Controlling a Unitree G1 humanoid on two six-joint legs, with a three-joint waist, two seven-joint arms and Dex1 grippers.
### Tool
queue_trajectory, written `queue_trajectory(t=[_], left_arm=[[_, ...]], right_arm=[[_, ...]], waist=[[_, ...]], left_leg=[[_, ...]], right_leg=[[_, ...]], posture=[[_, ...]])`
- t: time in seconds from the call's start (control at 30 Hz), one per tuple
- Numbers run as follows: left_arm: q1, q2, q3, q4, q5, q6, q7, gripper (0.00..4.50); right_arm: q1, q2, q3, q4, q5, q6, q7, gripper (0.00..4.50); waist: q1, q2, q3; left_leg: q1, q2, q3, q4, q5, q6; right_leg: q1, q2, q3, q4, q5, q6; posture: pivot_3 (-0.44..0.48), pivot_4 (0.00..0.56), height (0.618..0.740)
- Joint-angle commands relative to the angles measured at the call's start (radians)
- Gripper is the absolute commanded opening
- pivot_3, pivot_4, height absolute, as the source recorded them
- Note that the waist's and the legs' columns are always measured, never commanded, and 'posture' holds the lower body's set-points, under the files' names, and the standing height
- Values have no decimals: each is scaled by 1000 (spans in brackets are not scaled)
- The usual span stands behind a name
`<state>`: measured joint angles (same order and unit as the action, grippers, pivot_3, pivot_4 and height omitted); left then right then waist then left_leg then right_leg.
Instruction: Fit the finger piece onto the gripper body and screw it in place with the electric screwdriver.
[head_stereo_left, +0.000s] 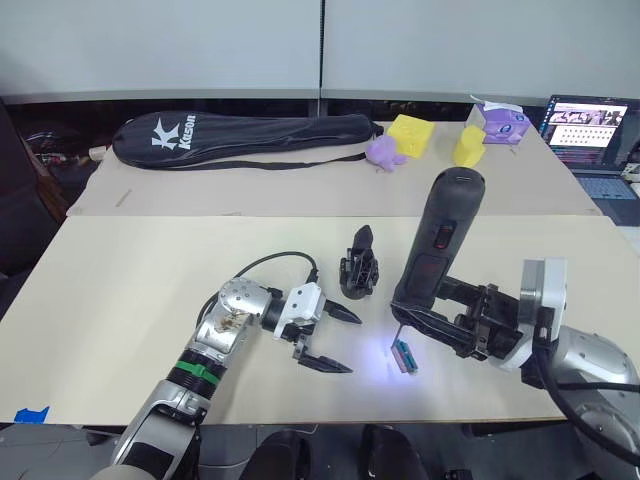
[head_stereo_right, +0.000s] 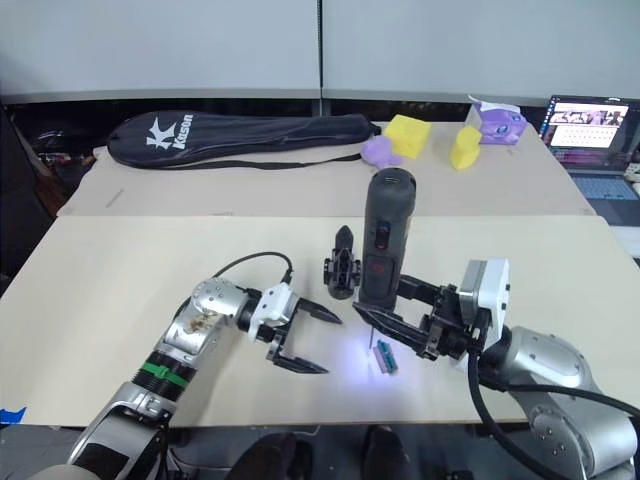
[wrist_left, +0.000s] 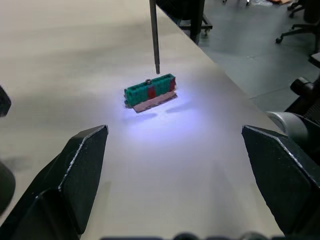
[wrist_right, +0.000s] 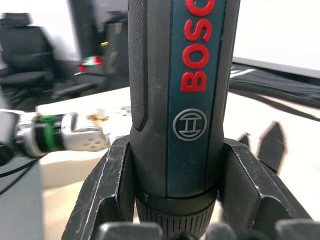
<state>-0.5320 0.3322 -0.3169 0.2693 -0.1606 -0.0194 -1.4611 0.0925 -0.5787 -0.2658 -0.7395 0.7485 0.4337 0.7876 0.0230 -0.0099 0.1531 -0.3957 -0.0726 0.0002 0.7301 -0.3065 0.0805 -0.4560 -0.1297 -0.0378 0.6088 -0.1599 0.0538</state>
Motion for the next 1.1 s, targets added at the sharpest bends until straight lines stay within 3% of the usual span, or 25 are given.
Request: queue_trajectory(t=[0.03, 0.53, 1.1], left_arm=[[-3, -10, -15, -25, -8, -18, 20, 4500], [-22, -25, -40, 6, -10, -38, 40, 4500], [-37, -25, -38, 33, -10, -58, 38, 4500]], right_arm=[[22, 21, -20, -58, -31, -85, -21, 1911], [132, 41, -12, -98, -72, -151, -65, 1911], [112, 28, -15, -79, -75, -154, -69, 1911]], waist=[[-1, 0, 0], [0, 0, 0], [0, 0, 0]], left_leg=[[0, 0, 0, -1, 1, -2], [0, 0, 0, -1, 1, -2], [1, 0, 0, -1, 1, -2]], right_leg=[[0, 0, 0, 0, 0, 0], [0, 0, 0, 0, -1, -1], [1, 0, 0, 0, -1, -1]], posture=[[0, 150, 723], [0, 150, 723], [0, 150, 723]])
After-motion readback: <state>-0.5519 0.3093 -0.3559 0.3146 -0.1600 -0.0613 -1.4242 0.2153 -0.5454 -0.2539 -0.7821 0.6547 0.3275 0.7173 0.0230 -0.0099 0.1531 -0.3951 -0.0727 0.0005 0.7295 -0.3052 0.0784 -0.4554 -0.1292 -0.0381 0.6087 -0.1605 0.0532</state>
